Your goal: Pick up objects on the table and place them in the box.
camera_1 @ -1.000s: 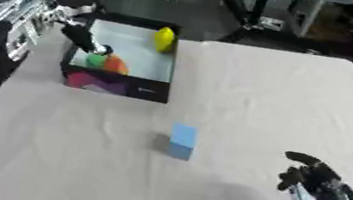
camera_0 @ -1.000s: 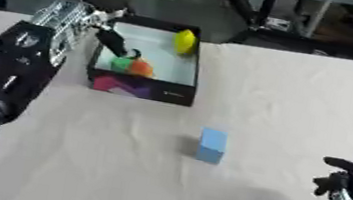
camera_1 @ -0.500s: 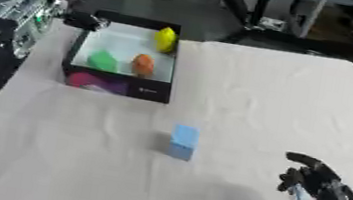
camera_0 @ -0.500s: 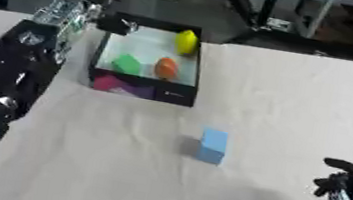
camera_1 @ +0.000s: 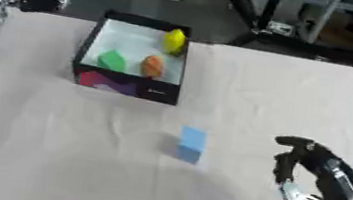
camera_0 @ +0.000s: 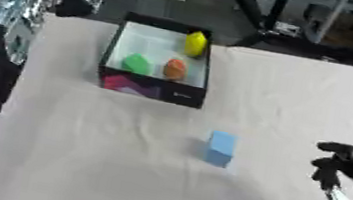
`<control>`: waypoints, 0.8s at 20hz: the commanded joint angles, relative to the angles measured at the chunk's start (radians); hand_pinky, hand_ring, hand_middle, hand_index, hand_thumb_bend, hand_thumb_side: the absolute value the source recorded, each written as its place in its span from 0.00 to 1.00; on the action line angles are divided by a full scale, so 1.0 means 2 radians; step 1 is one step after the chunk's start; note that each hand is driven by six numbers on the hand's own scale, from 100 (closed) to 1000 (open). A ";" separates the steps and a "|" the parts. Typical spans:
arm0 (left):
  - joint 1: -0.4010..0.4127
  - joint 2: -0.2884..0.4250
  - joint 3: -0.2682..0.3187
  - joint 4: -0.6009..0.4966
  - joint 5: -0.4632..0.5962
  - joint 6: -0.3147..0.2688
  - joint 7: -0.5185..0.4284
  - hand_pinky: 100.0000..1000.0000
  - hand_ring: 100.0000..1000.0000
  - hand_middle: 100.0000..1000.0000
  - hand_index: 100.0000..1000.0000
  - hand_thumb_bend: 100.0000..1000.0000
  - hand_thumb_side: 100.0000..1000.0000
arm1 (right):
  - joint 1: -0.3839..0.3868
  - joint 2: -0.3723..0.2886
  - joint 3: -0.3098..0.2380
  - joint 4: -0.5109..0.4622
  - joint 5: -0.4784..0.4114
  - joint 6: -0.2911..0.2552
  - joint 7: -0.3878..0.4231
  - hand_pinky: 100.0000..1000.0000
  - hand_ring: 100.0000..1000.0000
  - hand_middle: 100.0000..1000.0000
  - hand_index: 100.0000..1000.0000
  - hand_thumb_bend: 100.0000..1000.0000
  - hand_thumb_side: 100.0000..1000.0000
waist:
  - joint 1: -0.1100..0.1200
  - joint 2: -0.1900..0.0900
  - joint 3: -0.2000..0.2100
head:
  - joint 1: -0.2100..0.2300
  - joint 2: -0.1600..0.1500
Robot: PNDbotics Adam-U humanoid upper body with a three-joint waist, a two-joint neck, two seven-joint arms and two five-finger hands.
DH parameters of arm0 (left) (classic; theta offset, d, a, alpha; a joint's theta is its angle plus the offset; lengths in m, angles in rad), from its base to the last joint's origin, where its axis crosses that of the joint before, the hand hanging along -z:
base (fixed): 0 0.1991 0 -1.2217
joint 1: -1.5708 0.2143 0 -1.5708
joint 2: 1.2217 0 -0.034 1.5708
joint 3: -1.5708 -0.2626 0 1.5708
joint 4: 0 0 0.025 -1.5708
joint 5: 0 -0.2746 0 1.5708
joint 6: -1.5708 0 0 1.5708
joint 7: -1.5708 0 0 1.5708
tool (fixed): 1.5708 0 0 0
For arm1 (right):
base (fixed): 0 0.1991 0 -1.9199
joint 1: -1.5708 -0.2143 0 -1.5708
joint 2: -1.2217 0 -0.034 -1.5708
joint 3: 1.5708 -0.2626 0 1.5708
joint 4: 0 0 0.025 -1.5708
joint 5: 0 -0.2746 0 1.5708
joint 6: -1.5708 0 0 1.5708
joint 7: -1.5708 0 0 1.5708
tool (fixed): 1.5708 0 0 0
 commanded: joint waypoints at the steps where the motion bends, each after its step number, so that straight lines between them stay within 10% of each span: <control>1: 0.017 -0.010 0.031 -0.048 0.025 -0.011 0.026 0.67 0.57 0.65 0.85 0.13 0.79 | -0.031 -0.051 0.018 0.017 0.013 -0.024 0.014 0.71 0.57 0.50 0.79 0.00 0.15 | -0.004 0.000 0.005 | -0.010 -0.001; 5: 0.065 -0.040 0.040 -0.096 0.054 0.002 0.055 0.67 0.57 0.64 0.85 0.12 0.81 | -0.078 -0.098 0.053 0.058 0.027 -0.051 0.035 0.76 0.73 0.71 0.83 0.00 0.11 | -0.001 0.001 0.015 | -0.024 -0.001; 10: 0.129 -0.057 0.022 -0.160 0.094 0.019 0.095 0.67 0.57 0.64 0.85 0.10 0.84 | -0.143 -0.114 0.096 0.117 0.059 -0.079 0.072 0.83 0.87 0.86 0.91 0.00 0.51 | 0.004 0.003 0.024 | -0.039 -0.001; 16: 0.188 -0.062 -0.006 -0.240 0.143 0.047 0.144 0.67 0.56 0.63 0.85 0.10 0.86 | -0.214 -0.078 0.111 0.197 0.108 -0.098 0.112 0.85 0.89 0.88 0.93 0.00 0.69 | 0.008 0.002 0.027 | -0.049 -0.001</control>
